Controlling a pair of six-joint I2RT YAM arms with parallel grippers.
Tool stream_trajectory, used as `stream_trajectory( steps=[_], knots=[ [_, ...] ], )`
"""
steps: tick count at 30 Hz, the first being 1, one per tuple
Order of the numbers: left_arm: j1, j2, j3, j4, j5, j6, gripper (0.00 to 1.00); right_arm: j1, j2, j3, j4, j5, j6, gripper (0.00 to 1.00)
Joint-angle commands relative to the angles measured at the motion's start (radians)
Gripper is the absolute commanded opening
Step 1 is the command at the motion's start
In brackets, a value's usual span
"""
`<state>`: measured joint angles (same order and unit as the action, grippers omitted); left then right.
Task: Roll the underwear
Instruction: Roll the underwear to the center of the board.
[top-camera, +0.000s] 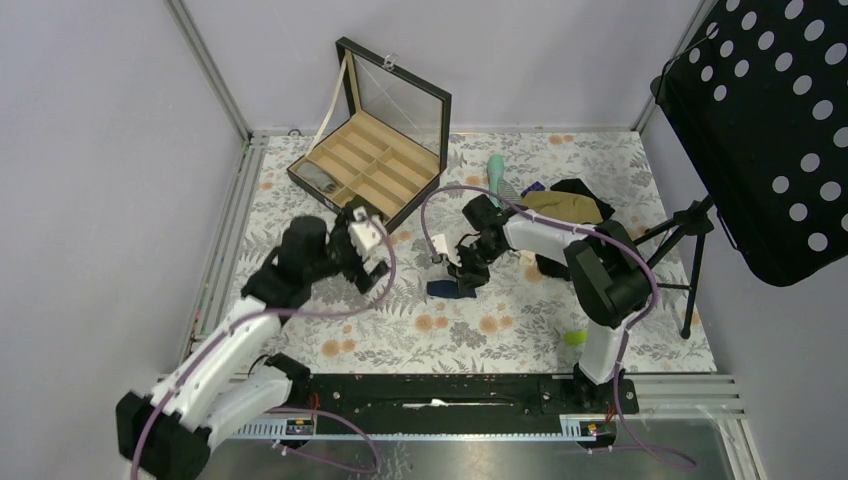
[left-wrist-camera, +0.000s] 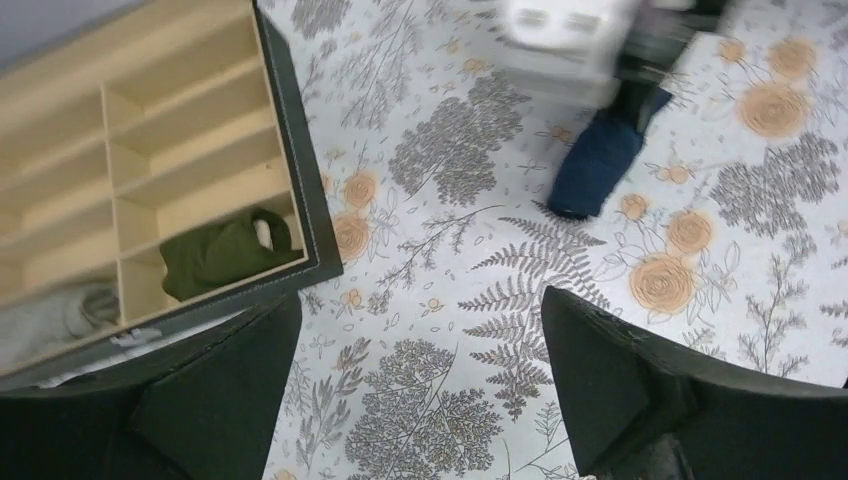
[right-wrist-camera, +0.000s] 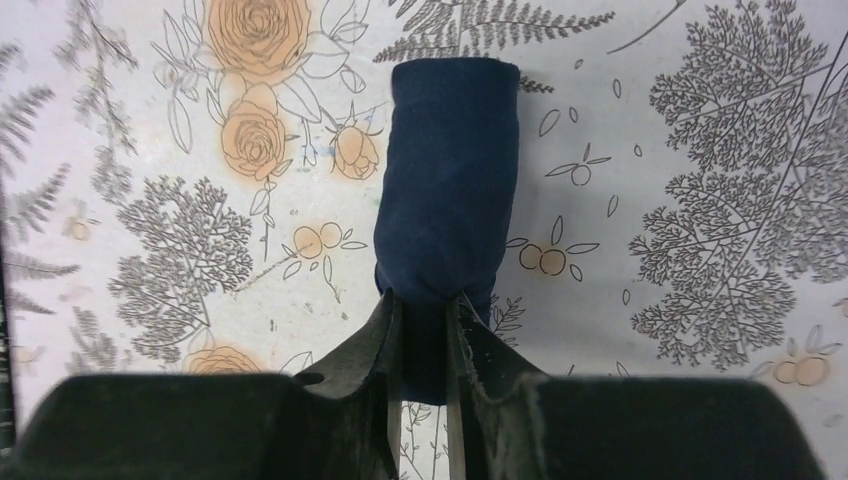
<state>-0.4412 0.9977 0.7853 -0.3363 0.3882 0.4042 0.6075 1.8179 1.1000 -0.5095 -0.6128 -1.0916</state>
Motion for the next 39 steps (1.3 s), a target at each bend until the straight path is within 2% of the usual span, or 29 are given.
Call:
stream_trajectory(
  steps=[1,4,7,10,12,16,21,32,39],
  knots=[
    [-0.109,-0.118,-0.140,0.156,-0.094,0.178,0.99,-0.055,0.191,0.078,-0.254,0.023,0.101,0.06],
    [-0.188,-0.041,-0.105,0.068,-0.016,0.249,0.97,-0.067,0.235,0.119,-0.256,0.044,0.142,0.06],
    [-0.263,0.071,-0.077,0.095,0.005,0.285,0.90,-0.068,0.265,0.143,-0.235,0.073,0.205,0.06],
    [-0.329,0.246,0.002,0.072,0.021,0.326,0.76,-0.068,0.292,0.165,-0.231,0.090,0.242,0.06],
    [-0.341,0.338,0.034,0.126,0.029,0.320,0.72,-0.068,0.296,0.168,-0.226,0.097,0.254,0.06],
    [-0.374,0.433,0.012,0.360,-0.010,0.357,0.73,-0.068,0.288,0.155,-0.207,0.103,0.268,0.06],
    [-0.391,0.553,0.067,0.416,-0.023,0.399,0.73,-0.068,0.293,0.160,-0.204,0.110,0.280,0.06],
    [-0.424,0.681,0.052,0.548,-0.042,0.407,0.64,-0.068,0.303,0.168,-0.204,0.115,0.294,0.06],
    [-0.427,0.611,-0.060,0.677,-0.017,0.454,0.61,-0.068,0.318,0.184,-0.222,0.112,0.295,0.06]
  ],
)
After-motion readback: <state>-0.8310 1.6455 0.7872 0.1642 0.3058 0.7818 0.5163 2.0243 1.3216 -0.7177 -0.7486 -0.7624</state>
